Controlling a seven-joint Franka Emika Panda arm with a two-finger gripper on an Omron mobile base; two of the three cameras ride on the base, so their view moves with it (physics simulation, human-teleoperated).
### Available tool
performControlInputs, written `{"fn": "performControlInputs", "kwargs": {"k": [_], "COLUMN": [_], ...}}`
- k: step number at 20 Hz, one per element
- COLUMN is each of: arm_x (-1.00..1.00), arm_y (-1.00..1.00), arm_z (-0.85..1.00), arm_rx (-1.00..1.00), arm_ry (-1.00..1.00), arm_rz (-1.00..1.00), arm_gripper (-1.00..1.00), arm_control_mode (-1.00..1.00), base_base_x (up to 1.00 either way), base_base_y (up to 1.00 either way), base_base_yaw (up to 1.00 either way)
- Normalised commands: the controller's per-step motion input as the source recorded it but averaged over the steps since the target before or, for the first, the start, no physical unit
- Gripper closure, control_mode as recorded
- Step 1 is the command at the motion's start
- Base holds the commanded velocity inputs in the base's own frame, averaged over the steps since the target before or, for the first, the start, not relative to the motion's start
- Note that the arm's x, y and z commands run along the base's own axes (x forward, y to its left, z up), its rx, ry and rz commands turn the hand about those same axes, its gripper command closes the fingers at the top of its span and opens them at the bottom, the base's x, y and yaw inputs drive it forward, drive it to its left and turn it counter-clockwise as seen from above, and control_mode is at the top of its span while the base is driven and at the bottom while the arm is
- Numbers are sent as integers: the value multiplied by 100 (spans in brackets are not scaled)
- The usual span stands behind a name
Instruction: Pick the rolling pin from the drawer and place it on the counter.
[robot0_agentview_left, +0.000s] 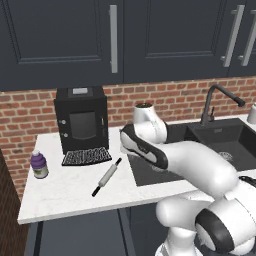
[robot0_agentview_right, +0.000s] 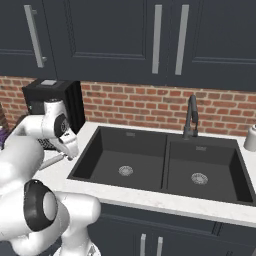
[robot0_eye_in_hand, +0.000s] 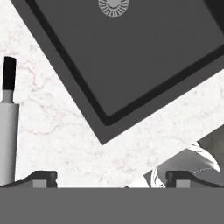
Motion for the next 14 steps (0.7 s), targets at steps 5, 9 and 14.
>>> {"fn": "performControlInputs", "kwargs": {"k": [5,9,14], "arm_x": [-41,-40,-16], "arm_y": [-100,-100,-91], "arm_z": [44,53,67], "arm_rx": [0,0,2], "arm_ry": [-6,-2,0], "arm_rz": [15,18,11], "arm_gripper": [-100,-100,-100], "arm_control_mode": [-100,-100,-100], "base_base_x": [0,0,0], "base_base_y": [0,0,0], "base_base_yaw": [0,0,0]}}
